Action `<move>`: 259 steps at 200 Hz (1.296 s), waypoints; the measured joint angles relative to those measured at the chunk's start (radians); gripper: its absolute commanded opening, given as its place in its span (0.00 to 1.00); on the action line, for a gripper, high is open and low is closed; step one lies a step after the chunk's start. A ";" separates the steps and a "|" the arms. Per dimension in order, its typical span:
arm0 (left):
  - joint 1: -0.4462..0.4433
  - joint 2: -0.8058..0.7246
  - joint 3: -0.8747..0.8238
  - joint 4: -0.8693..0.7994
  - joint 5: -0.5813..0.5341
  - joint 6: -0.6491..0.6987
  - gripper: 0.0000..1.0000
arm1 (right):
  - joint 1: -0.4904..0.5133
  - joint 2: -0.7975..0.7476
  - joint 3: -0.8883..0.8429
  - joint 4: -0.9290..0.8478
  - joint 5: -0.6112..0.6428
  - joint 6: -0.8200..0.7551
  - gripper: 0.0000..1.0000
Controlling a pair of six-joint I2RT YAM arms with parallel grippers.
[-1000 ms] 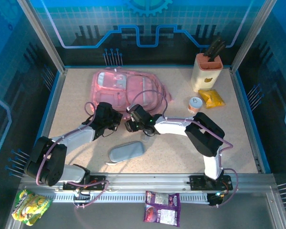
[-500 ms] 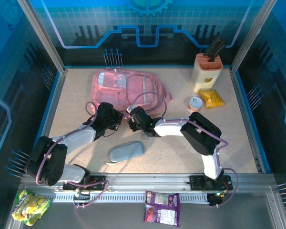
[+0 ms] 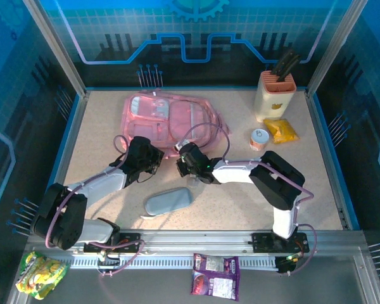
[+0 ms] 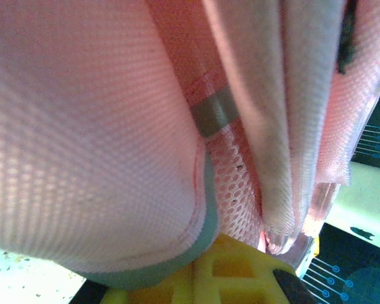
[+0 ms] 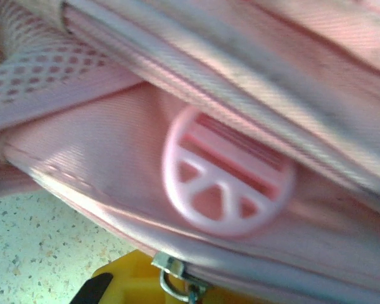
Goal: Pack the student bag
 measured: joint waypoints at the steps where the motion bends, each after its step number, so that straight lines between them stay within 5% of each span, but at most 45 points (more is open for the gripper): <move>1: 0.001 -0.001 0.000 0.000 0.000 0.000 0.00 | -0.001 -0.001 0.000 -0.001 0.000 0.000 0.00; 88: 0.082 -0.039 -0.019 -0.030 0.081 0.050 0.00 | -0.065 -0.118 -0.089 -0.064 -0.091 0.018 0.00; 175: 0.369 0.006 0.040 -0.121 0.243 0.260 0.00 | -0.257 -0.227 -0.114 -0.217 -0.221 -0.002 0.00; 238: 0.446 0.207 0.230 -0.182 0.304 0.391 0.00 | -0.183 -0.228 0.036 -0.393 -0.215 -0.059 0.00; 259: 0.460 0.258 0.333 -0.233 0.293 0.461 0.20 | -0.116 -0.228 0.116 -0.477 -0.167 -0.064 0.00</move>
